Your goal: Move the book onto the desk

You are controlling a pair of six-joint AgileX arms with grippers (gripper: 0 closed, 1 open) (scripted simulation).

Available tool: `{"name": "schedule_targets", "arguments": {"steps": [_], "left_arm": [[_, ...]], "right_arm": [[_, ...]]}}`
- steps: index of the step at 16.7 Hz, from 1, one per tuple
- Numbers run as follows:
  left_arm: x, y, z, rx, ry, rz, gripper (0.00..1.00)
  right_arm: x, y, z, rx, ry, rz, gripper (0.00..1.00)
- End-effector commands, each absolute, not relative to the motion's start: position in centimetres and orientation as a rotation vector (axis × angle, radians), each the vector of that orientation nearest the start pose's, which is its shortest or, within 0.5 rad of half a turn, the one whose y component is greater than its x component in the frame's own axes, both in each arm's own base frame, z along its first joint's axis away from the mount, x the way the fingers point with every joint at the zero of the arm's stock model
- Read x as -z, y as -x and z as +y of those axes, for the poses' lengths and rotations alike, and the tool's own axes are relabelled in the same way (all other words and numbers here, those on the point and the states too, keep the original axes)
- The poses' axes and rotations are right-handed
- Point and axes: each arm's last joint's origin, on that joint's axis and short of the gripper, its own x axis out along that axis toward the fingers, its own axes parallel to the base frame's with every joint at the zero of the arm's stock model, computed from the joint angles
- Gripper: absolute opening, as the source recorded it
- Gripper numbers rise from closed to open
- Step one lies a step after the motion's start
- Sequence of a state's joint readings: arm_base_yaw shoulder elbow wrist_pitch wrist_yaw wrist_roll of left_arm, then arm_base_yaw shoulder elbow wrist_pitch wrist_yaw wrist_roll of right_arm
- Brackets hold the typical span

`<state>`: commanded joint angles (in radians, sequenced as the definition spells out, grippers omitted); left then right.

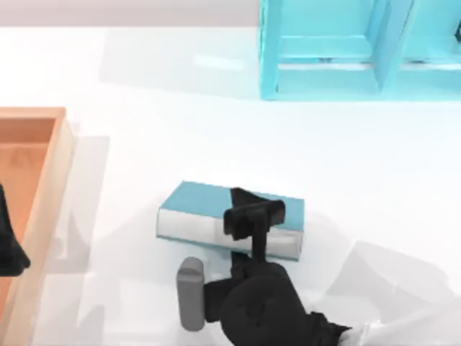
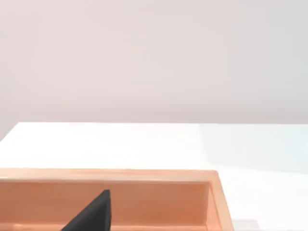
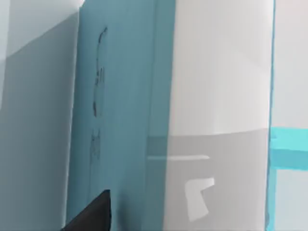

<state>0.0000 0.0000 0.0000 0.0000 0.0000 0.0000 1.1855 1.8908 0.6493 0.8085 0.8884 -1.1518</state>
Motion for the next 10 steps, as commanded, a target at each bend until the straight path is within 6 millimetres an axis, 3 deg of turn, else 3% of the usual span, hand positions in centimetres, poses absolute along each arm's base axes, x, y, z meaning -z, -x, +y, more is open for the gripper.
{"name": "schedule_targets", "arguments": {"steps": [3, 10], "left_arm": [[-16.0, -10.6, -0.1, 0.000, 0.000, 0.000, 1.00], [-16.0, -10.6, -0.1, 0.000, 0.000, 0.000, 1.00]], "right_arm": [[-9.6, -12.1, 29.8, -0.437, 1.536, 0.031, 1.00], [-9.1, -3.6, 29.7, -0.443, 1.587, 0.075, 1.00]]}}
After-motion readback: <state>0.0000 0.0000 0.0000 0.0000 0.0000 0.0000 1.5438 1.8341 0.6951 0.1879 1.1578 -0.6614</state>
